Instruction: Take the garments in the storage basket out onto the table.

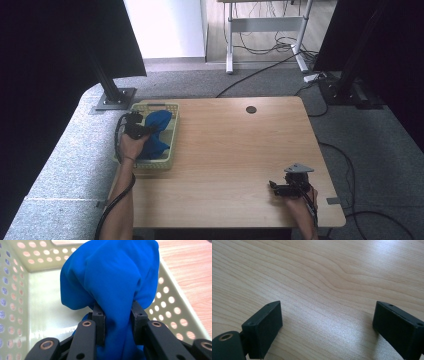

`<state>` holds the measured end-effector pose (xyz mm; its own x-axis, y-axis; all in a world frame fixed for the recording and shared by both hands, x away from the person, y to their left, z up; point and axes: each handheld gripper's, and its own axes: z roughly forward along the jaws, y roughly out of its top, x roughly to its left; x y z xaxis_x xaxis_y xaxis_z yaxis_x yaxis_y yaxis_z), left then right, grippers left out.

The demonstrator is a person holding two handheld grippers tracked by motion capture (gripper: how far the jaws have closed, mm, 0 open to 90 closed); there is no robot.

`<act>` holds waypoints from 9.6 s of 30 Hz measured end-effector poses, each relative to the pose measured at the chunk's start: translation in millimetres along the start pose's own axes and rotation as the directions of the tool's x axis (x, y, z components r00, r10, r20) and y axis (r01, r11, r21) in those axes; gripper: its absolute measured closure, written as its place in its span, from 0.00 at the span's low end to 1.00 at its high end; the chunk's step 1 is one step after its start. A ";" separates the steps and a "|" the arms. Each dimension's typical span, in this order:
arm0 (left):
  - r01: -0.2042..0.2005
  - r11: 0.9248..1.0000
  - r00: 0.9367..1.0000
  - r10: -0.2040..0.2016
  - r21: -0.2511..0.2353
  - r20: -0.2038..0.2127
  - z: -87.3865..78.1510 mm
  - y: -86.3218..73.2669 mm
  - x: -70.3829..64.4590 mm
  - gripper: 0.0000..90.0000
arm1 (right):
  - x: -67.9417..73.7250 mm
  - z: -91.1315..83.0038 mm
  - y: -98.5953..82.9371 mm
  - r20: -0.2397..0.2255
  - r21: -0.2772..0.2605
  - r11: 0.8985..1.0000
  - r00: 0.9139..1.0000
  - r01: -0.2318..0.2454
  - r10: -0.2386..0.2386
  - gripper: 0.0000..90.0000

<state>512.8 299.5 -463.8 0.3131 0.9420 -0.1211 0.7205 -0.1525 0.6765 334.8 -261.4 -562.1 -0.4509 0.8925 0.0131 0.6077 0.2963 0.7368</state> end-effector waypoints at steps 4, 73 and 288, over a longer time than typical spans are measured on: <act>-0.004 1.000 1.000 0.004 -0.028 -0.003 -7.8 -0.3 -2.1 0.79 | 0.0 0.0 0.0 0.000 0.000 1.000 1.000 0.000 0.000 0.10; -0.112 0.964 0.981 0.146 -0.241 0.129 -99.0 0.3 -85.1 0.79 | 0.4 -0.1 -0.1 -0.004 0.000 1.000 1.000 0.006 -0.006 0.10; -0.337 0.918 0.907 0.377 -0.211 0.190 -12.4 -52.0 -212.6 0.14 | 2.6 -1.2 -1.2 -0.022 -0.002 1.000 0.999 0.025 -0.025 0.11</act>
<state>401.1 110.8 -464.3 0.6729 0.7397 0.0068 0.4250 -0.3942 0.8148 332.1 -259.8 -562.2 -0.4807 0.8768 0.0093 0.5947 0.3182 0.7383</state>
